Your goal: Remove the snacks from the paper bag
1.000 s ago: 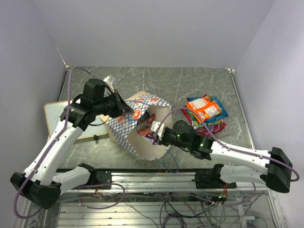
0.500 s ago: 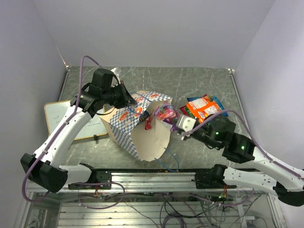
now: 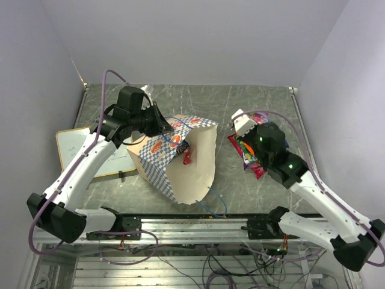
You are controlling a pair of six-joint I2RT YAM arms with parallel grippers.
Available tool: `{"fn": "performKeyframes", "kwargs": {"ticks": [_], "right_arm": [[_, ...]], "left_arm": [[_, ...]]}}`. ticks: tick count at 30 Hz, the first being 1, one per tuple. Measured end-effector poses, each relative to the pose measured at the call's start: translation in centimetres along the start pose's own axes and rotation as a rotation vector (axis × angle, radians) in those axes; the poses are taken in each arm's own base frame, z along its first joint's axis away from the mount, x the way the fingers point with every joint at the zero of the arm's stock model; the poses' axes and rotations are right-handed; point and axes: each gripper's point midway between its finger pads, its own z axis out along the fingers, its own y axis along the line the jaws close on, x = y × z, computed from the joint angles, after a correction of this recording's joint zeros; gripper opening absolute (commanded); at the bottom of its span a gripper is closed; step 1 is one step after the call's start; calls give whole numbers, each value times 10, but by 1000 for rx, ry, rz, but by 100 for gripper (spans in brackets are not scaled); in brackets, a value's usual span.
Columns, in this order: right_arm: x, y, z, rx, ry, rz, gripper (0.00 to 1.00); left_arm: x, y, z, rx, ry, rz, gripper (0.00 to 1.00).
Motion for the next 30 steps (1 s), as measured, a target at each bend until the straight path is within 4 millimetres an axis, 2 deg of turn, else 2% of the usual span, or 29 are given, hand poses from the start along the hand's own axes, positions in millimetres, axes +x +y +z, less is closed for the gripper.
{"fn": "performKeyframes", "kwargs": {"ticks": [3, 7, 11, 16, 30], "right_arm": [[38, -12, 22, 30, 134, -21, 0], [65, -17, 47, 32, 224, -59, 0], [81, -2, 64, -12, 261, -95, 0], [105, 15, 70, -47, 295, -115, 0], [119, 29, 67, -61, 300, -58, 0]], "left_arm": [[0, -1, -2, 4, -5, 1, 7], [-1, -5, -10, 19, -21, -2, 7], [-1, -10, -20, 38, -42, -4, 7], [-2, -13, -29, 50, -65, -3, 7], [3, -10, -28, 45, -58, -31, 7]]}}
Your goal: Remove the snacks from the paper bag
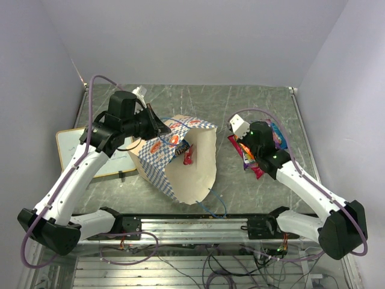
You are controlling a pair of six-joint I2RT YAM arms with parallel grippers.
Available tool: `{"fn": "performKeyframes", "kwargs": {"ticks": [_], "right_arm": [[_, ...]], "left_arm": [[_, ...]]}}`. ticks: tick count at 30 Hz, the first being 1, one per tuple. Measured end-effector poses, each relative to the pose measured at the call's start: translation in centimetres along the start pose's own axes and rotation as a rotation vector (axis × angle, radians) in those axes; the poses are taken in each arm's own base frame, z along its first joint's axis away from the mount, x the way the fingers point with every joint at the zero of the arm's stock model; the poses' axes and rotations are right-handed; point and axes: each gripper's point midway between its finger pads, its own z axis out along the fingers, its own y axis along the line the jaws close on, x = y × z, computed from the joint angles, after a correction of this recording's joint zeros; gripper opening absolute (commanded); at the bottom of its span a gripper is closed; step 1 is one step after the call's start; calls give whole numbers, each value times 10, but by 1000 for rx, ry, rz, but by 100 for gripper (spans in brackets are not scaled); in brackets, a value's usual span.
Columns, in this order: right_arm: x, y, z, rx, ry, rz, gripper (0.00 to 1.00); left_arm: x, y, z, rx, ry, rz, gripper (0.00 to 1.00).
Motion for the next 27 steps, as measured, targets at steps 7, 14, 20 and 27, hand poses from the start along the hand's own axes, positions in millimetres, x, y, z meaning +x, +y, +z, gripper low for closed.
{"fn": "performKeyframes", "kwargs": {"ticks": [7, 14, 20, 27], "right_arm": [[7, 1, -4, 2, 1, 9, 0], [7, 1, -5, -1, -21, 20, 3], [7, 0, -12, -14, -33, 21, 31], [-6, -10, -36, -27, -116, 14, 49]], "left_arm": [[-1, 0, 3, 2, 2, -5, 7], [-1, 1, 9, 4, 3, -12, 7], [-1, 1, 10, 4, 3, -19, 7], [-2, 0, 10, 10, 0, -25, 7]]}}
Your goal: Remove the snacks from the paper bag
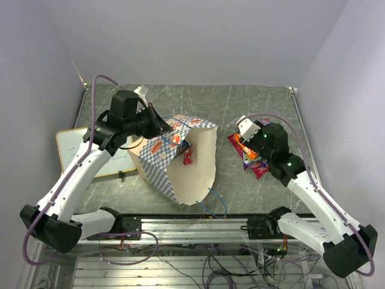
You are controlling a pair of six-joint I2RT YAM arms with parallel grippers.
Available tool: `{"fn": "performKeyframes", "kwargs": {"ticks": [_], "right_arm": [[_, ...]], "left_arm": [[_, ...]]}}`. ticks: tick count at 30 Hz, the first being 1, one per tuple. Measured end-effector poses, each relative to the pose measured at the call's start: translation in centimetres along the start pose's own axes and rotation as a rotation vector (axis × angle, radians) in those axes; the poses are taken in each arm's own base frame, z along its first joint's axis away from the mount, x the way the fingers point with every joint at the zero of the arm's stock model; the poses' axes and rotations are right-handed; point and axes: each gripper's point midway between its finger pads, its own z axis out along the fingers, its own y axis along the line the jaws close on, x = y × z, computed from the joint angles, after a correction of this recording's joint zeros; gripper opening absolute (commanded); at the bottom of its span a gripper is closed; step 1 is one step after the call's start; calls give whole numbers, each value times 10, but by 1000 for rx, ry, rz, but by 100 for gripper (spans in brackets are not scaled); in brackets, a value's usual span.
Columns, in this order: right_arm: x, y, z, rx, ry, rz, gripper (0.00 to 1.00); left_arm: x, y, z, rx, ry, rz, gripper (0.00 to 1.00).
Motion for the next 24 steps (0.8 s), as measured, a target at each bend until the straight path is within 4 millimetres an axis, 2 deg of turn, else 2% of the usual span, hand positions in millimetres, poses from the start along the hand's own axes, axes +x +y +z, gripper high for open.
{"fn": "performKeyframes", "kwargs": {"ticks": [2, 6, 8, 10, 13, 15, 18, 20, 24], "right_arm": [[-15, -4, -6, -27, -48, -5, 53], [-61, -13, -27, -80, -245, -41, 55], [-83, -6, -38, -143, -354, -76, 56], [-104, 13, -48, -244, -467, -110, 56], [-132, 56, -66, -427, -632, -128, 57], [-151, 93, -82, -553, -746, -114, 57], [-170, 142, -102, -704, -847, -100, 58], [-177, 176, -112, -788, -884, -112, 59], [-168, 232, -108, -866, -869, -198, 59]], "left_arm": [[-1, -2, 0, 9, -1, 2, 7], [-1, -5, 0, 27, 1, 6, 7], [-1, -8, 0, 37, 2, 8, 7], [-2, -10, 0, 48, 2, 11, 7], [-2, -15, 0, 73, 4, 16, 7], [1, -17, 2, 98, 11, 13, 7], [10, -16, 5, 128, 40, -8, 7], [16, -14, 7, 138, 60, -23, 7], [21, -17, 7, 152, 81, -31, 7]]}}
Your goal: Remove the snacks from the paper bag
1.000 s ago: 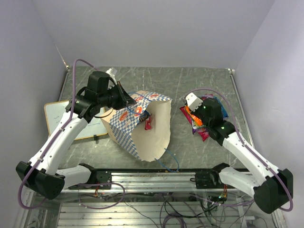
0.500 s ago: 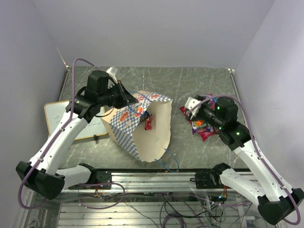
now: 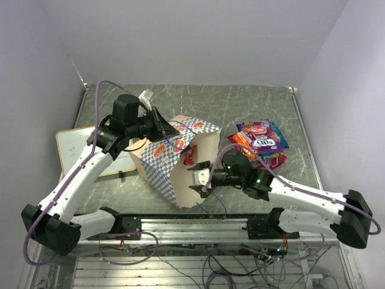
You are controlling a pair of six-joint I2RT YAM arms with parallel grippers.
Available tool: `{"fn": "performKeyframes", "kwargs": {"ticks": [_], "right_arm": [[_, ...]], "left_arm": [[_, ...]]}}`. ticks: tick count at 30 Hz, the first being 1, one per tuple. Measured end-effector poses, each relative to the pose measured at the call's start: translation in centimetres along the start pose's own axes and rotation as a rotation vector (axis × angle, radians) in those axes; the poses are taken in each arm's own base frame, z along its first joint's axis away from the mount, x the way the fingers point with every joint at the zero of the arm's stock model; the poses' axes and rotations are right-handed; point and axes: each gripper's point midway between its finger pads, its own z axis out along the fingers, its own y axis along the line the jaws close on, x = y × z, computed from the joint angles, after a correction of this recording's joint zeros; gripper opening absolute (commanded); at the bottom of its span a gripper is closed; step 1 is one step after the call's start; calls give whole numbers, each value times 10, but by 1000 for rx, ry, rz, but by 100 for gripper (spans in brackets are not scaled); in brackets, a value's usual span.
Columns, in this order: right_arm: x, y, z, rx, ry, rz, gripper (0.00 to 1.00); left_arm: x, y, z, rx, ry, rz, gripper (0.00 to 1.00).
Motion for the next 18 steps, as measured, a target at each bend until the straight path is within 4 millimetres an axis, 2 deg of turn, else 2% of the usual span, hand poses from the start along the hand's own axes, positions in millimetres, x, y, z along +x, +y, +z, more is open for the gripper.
{"fn": "performKeyframes", "kwargs": {"ticks": [2, 6, 10, 18], "right_arm": [[16, 5, 11, -22, 53, -34, 60], [51, 2, 25, -31, 165, -114, 60], [70, -8, 40, 10, 203, -172, 61], [112, -32, 78, 148, 259, -182, 62]], "left_arm": [[0, -1, -1, 2, -1, 0, 7], [2, -1, -5, 1, -2, 7, 7], [4, -4, -13, 4, -7, 12, 7], [2, -12, -22, 6, -10, 34, 7]]}}
